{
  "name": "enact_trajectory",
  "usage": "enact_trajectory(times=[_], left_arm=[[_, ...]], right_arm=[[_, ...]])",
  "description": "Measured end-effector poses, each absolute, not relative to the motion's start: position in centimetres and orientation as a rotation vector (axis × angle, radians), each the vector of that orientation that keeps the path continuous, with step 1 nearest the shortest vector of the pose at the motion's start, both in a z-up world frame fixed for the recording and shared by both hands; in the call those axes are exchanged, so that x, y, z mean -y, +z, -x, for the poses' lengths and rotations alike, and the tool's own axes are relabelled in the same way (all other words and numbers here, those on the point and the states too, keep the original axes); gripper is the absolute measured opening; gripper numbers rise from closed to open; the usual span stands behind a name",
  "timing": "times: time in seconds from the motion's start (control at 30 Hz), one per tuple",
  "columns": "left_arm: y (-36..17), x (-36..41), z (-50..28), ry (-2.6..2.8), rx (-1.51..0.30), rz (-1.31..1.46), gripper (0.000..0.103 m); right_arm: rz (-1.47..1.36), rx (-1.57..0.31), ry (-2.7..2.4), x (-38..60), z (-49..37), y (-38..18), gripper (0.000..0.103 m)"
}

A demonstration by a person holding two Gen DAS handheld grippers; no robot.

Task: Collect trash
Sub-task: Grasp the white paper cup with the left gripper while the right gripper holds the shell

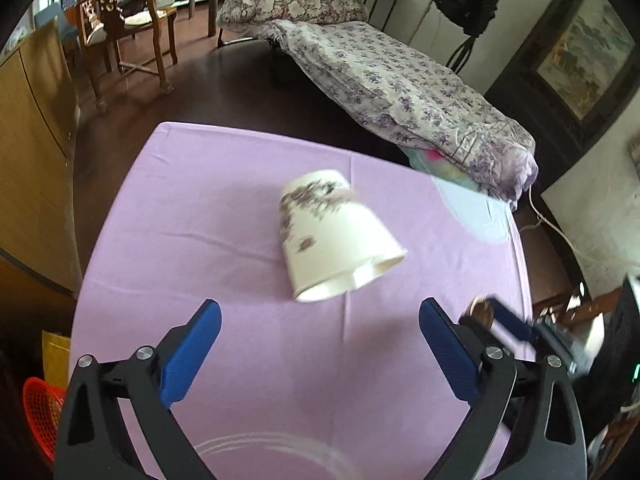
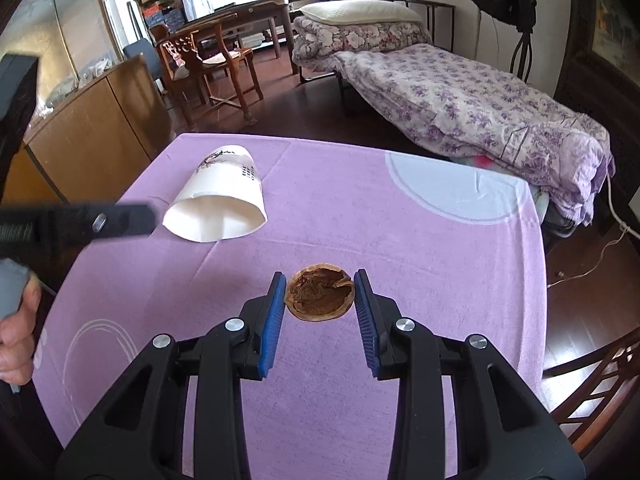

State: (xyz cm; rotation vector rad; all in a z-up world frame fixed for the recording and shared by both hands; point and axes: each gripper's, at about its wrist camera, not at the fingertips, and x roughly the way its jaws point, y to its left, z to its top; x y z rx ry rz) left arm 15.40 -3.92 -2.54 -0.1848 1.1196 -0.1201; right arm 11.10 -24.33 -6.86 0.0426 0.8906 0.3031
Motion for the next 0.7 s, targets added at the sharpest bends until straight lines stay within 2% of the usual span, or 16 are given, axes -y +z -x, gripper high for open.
enact_trajectory(times=[0.37, 0.7], left_arm=[[-4.3, 7.0, -20.8, 0.021, -1.168, 0.166, 0.097], [-7.8, 8.0, -23.2, 0.067, -1.288, 0.212, 0.097]], right_arm=[[-0.076, -0.871, 0.313, 25.9, -11.1, -6.7, 0.035], [-0.097, -0.863, 0.323, 26.3, -11.1, -6.6, 0.036]])
